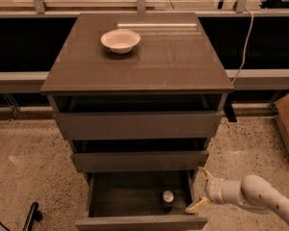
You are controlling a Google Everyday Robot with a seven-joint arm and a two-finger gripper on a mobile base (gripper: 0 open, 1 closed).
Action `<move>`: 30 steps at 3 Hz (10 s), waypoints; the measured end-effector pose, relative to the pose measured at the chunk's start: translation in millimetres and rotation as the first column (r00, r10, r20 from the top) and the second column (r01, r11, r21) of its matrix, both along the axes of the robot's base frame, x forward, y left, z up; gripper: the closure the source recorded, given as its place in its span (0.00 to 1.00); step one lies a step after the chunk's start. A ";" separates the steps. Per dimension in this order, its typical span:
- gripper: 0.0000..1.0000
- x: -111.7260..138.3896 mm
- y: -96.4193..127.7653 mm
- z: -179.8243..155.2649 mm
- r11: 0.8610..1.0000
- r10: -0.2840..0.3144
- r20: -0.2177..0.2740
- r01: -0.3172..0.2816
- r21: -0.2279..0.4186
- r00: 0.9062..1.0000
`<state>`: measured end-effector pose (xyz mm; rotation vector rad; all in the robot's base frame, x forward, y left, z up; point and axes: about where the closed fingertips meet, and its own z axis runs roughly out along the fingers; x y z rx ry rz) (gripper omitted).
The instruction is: Pick green can from bottom drawer and place on counter
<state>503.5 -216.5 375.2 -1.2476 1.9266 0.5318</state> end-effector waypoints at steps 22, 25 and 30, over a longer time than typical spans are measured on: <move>1.00 20.6 21.3 323.0 0.887 0.461 -0.105 -0.453 0.095 0.881; 1.00 34.6 52.5 437.4 0.876 0.481 -0.045 -0.481 0.009 0.875; 1.00 129.7 68.7 559.1 0.906 0.412 0.027 -0.412 0.098 0.911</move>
Offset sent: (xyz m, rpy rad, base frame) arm 0.0019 0.0606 -0.1383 0.0111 0.1380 0.1978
